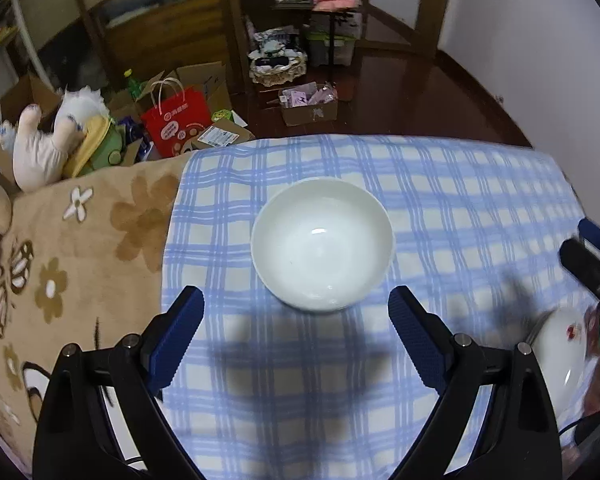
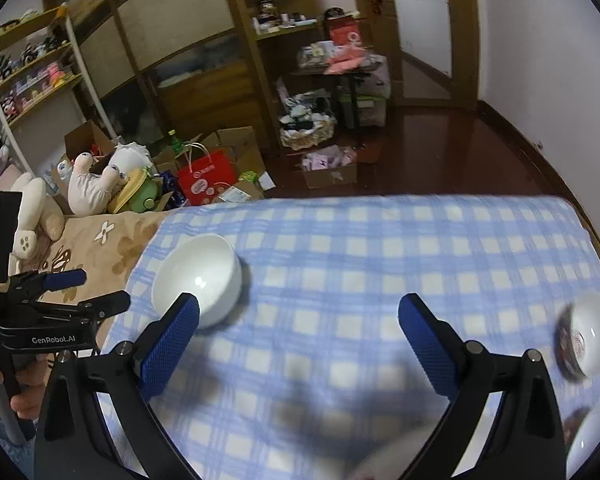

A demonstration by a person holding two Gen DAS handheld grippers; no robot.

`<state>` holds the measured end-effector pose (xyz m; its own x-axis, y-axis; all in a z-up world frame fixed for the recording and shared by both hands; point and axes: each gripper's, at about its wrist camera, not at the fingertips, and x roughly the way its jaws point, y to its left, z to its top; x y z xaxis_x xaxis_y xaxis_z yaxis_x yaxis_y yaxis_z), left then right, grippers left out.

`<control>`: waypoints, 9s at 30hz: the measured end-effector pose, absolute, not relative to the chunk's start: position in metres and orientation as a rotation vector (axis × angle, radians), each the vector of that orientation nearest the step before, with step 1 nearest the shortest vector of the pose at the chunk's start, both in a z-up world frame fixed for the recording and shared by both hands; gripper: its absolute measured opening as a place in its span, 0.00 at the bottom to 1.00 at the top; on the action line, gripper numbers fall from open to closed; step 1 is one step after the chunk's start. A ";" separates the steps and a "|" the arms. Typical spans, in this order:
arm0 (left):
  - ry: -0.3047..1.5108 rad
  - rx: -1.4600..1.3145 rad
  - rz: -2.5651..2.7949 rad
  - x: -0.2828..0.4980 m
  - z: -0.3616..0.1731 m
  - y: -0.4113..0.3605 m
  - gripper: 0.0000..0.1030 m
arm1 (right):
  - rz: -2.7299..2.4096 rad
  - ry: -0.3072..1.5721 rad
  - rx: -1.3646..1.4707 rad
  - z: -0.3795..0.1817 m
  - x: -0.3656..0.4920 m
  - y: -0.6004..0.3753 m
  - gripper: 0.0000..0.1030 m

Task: Organize plates and bowls
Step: 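Move the left tool to the plain white bowl, then grasp the white bowl rim with the left tool while the right tool grips it too, then lift and carry the white bowl with both tools beside the cherry plates, then set the white bowl on the cloth and open both tools, then move both tools to the second plain white bowl, then grasp the second white bowl rim with both tools, then lift and carry the second white bowl toward the first white bowl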

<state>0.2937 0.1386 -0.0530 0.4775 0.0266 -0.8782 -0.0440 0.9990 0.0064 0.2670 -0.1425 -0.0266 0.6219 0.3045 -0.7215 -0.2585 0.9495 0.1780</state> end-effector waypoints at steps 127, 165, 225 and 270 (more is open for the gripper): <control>1.274 -0.137 -0.030 0.171 -0.122 0.051 0.20 | 0.255 1.064 0.086 -0.082 0.131 -0.208 0.23; 0.903 0.156 -0.394 0.160 -0.019 -0.141 0.90 | -0.213 0.738 0.215 -0.033 0.054 -0.410 1.00; 1.216 0.224 -0.671 0.212 -0.154 -0.352 0.08 | -0.244 1.007 0.519 -0.141 0.098 -0.514 0.19; 1.163 0.093 -0.548 0.178 -0.070 -0.237 0.07 | -0.079 0.835 0.452 -0.073 0.064 -0.425 0.12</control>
<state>0.1779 -0.2368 -0.0705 0.2821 -0.3614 -0.8887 0.4557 0.8656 -0.2073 0.0642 -0.4247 -0.0734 0.6739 0.1067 -0.7311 0.2427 0.9026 0.3555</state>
